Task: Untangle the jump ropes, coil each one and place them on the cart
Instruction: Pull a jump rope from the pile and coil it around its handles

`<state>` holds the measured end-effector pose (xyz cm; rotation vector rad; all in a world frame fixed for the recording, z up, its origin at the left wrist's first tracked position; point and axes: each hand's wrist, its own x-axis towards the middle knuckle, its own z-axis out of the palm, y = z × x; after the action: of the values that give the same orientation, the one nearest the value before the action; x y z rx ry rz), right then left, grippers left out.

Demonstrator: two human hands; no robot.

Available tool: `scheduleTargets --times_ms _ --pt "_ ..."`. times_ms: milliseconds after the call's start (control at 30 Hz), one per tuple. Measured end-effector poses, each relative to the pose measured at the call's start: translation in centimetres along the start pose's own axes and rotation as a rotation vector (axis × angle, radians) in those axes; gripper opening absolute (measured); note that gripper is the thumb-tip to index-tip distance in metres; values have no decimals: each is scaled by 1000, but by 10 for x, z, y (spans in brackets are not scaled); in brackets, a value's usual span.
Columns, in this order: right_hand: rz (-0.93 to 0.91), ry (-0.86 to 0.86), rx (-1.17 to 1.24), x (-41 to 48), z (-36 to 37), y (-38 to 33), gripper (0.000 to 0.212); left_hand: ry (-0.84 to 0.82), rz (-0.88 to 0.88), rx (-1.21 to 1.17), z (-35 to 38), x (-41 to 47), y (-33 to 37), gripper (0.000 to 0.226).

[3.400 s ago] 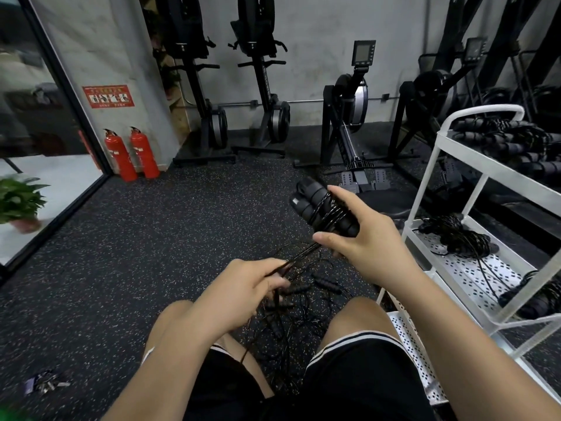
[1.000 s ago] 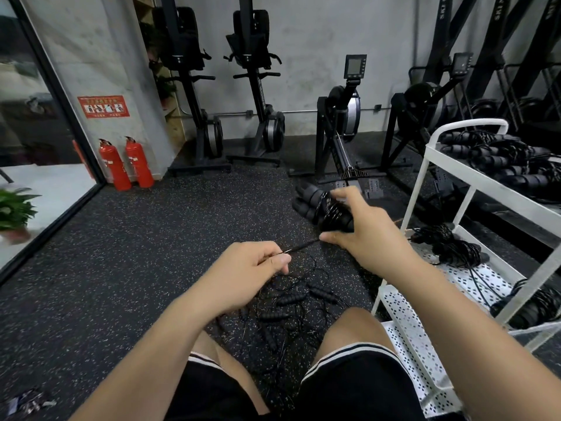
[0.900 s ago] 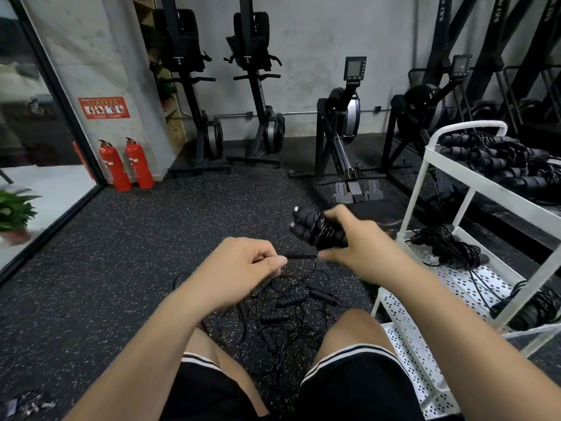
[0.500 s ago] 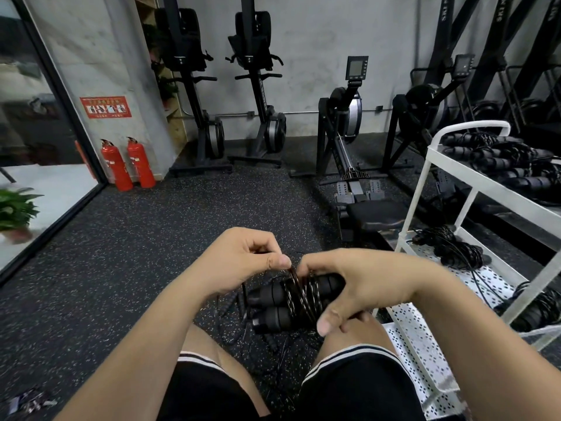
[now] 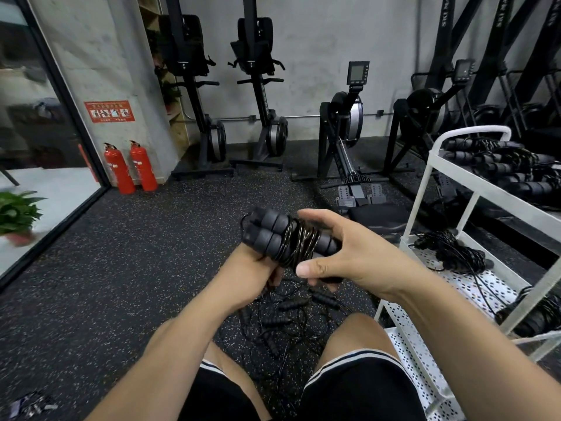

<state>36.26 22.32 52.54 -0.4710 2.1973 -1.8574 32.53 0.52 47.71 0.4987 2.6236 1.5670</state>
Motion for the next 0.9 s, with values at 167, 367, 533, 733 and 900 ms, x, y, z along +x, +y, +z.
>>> scheduleTargets --times_ms 167,367,533,733,900 --pt "-119 9 -118 0 -2 -9 45 -92 5 -45 9 -2 0 40" --pt "-123 73 66 5 1 -3 39 -129 33 -236 20 -7 1 26" --pt "-203 189 168 9 -10 -7 44 -127 -43 -618 21 -7 -10 51" --pt "-234 283 178 8 -23 -16 40 -54 -125 -720 14 -7 -25 31" --pt "-258 318 167 7 -25 -16 43 -167 -184 -1019 8 -7 -33 43"
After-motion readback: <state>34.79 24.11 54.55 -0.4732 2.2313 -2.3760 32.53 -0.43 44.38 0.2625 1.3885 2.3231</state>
